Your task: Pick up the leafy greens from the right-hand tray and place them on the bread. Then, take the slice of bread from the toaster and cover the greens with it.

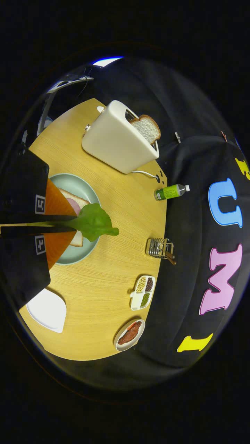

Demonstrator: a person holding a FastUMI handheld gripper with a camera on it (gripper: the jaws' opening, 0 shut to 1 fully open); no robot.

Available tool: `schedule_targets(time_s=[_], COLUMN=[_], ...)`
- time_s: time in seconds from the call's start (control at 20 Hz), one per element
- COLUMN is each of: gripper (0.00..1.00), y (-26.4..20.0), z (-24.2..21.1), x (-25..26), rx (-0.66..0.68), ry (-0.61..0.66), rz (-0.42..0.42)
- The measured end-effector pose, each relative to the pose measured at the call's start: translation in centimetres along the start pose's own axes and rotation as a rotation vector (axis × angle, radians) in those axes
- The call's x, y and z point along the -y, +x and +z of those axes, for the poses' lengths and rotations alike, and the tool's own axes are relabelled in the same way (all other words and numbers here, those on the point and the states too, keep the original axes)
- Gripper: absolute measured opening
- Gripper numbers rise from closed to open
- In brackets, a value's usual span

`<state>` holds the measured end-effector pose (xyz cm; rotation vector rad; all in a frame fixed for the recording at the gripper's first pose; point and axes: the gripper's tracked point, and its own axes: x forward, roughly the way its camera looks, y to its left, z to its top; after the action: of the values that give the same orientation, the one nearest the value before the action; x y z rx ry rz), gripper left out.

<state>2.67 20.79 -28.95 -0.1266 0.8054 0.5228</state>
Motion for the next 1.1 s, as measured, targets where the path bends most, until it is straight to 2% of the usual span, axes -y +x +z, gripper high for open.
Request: schedule_targets(time_s=[0.15,0.35,0.55,0.7,0.8,1.1], gripper=[0.08,0.16,0.44,0.74,1.00,0.99], y=[1.1,2.2,3.1,3.1,2.7,0.0], z=[-0.4,-1.2,-1.8,-1.2,-0.5,4.3], x=[-0.6,-0.8,-1.0,-1.2,-1.5,-4.4], rx=[-0.018,-0.046,-0.064,-0.044,-0.023,0.111], ry=[-0.004,-0.016,-0.025,-0.010,0.002,-0.055], rz=[-0.005,-0.014,-0.023,-0.026,-0.026,0.003])
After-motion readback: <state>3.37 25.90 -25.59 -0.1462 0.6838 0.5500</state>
